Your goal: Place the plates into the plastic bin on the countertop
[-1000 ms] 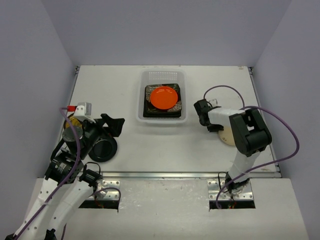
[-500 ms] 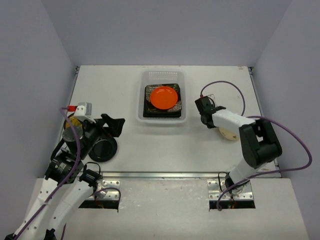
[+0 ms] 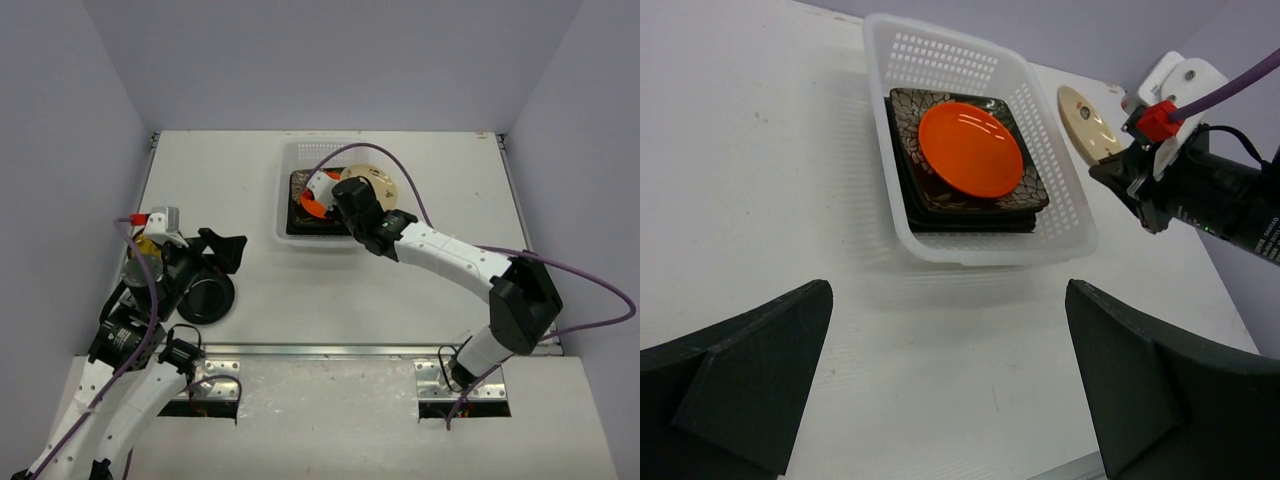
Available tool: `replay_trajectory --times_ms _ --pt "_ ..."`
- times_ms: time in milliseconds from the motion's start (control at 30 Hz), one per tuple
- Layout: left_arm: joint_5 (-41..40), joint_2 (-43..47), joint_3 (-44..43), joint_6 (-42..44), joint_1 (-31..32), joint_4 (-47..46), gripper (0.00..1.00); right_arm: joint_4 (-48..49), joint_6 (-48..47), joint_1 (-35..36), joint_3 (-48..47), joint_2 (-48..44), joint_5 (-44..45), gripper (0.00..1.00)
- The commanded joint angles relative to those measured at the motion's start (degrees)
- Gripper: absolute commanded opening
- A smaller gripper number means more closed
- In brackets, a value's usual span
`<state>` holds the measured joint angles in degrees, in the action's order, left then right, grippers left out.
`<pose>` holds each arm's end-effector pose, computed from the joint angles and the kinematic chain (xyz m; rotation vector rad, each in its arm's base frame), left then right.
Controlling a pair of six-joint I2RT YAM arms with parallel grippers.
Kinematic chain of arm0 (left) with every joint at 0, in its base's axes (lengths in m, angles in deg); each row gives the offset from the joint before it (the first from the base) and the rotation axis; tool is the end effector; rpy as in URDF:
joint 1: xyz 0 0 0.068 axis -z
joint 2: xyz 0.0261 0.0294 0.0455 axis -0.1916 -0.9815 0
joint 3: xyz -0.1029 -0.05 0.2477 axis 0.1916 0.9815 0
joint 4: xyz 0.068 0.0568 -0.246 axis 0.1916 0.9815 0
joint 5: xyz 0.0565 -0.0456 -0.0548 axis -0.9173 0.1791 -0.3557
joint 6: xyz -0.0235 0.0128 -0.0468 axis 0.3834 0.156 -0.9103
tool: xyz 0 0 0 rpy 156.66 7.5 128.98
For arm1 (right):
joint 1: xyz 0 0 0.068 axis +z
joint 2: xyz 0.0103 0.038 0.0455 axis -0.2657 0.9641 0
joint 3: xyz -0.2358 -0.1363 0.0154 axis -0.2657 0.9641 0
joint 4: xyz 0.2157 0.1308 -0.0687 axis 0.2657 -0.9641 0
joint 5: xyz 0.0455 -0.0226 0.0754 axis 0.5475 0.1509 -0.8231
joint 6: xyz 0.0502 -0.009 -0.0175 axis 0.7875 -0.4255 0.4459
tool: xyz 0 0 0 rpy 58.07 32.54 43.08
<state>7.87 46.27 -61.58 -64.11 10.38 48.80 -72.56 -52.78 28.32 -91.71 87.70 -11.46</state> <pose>0.0967 -0.0346 0.3280 -0.0961 1.7696 -0.4891 0.2708 0.2369 0.2669 -0.9250 1.8913 -0.2884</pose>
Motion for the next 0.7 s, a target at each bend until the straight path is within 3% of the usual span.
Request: replay_trajectory --times_ms 0,300,367,433,533,567,633,667 --pt "-2.0 1.1 -0.2 -0.8 0.6 -1.3 1.00 5.3 -11.2 0.5 -7.2 7.4 -10.9 0.00" --pt "-0.8 -0.6 -0.2 -0.5 0.6 -1.4 1.00 0.9 -13.3 0.6 -20.4 20.4 -11.0 0.04" --pt "-0.7 -0.9 -0.3 -0.5 0.6 -1.3 1.00 -1.3 -13.3 0.6 -22.2 21.7 -10.0 0.14" --pt "-0.6 -1.0 -0.3 -0.5 0.6 -1.3 1.00 -1.6 -13.2 0.6 -23.0 22.3 -8.9 0.36" --pt "-0.7 -0.3 -0.2 -0.5 0.6 -1.3 1.00 -2.1 -12.6 0.6 -23.0 22.2 -6.2 0.60" --pt "-0.7 -0.3 -0.2 -0.5 0.6 -1.3 1.00 -2.1 -12.3 0.6 -23.0 22.1 -5.1 0.60" --pt "-0.8 -0.3 -0.2 -0.5 0.6 -1.3 1.00 -5.1 -11.0 0.5 -23.7 21.6 -3.3 0.78" --pt "-0.8 -0.3 -0.2 -0.5 0.6 -1.3 1.00 -7.4 -9.8 0.5 -25.3 21.5 -3.3 0.80"
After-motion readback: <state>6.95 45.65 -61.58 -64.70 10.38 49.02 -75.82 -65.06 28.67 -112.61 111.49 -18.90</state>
